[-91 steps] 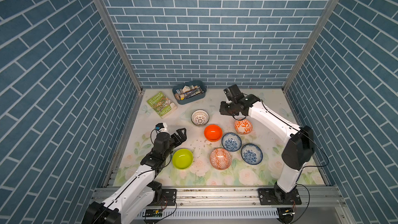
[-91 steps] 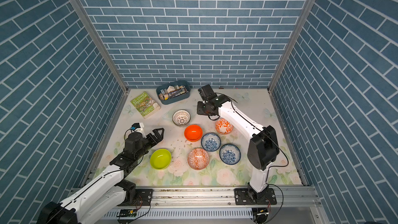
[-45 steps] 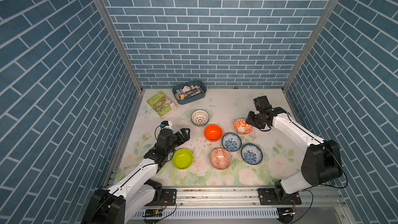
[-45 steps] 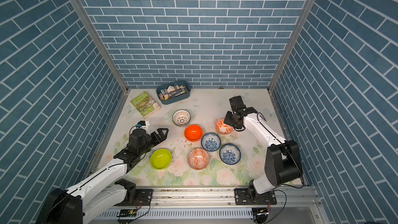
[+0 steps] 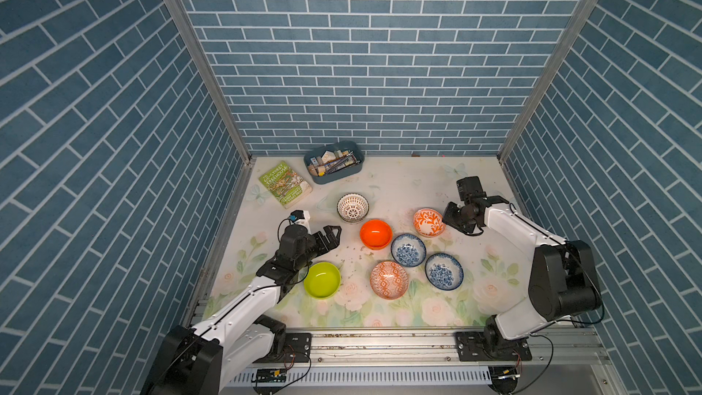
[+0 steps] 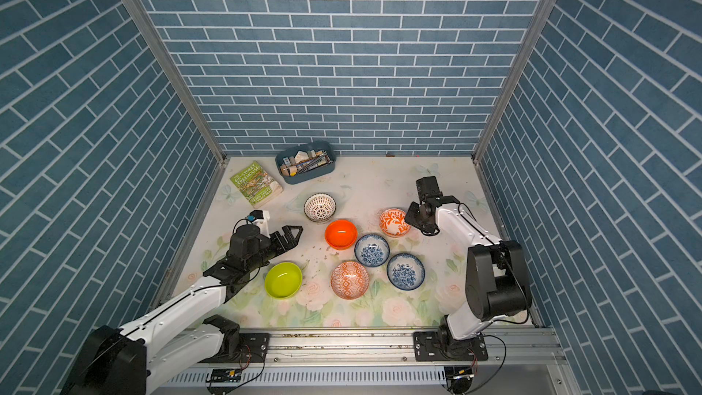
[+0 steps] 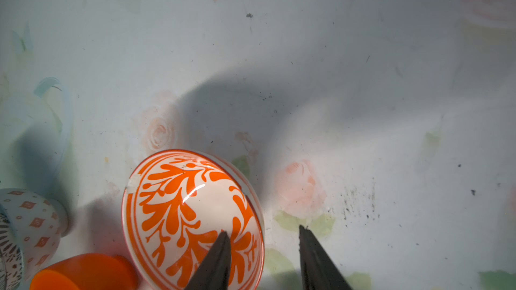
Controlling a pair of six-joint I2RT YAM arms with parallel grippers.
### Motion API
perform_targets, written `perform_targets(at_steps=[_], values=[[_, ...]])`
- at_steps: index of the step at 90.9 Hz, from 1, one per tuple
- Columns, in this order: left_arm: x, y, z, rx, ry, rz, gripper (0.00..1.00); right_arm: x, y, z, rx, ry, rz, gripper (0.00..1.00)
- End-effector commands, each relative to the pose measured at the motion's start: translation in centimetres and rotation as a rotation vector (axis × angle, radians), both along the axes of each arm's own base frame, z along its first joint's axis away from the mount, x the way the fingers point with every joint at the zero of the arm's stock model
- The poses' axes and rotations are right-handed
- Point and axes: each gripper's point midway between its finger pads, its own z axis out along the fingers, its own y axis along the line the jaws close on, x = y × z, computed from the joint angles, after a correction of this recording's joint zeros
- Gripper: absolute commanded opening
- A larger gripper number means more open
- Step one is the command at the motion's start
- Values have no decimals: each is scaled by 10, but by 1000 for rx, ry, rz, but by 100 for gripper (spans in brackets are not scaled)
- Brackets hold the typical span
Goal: Stack the bowls
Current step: Pick up the bowl from the center of the board.
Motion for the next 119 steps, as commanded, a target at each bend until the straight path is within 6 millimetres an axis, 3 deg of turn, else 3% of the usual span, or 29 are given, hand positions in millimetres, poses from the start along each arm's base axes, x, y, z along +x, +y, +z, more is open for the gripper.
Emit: perform_targets(at_steps=[1, 26, 47, 81, 90, 104, 119], values=[[3, -13, 13, -17, -53, -70, 100, 1, 5, -10, 16, 9, 32, 40], [4, -35, 11, -43, -43, -188, 100, 1, 13, -18, 55, 23, 43, 28], [4, -32, 13, -40, -49, -174, 100, -2, 16, -25, 64, 41, 48, 17], [4, -28, 12, -30, -46, -152, 100, -2, 17, -31, 55, 56, 51, 6], [5, -27, 11, -27, -45, -145, 100, 1, 19, -25, 60, 41, 51, 0], [5, -26, 12, -25, -47, -139, 100, 12, 26, -12, 63, 9, 64, 0], [5, -24, 12, -23, -47, -132, 100, 29, 50, 5, 58, -28, 107, 0]])
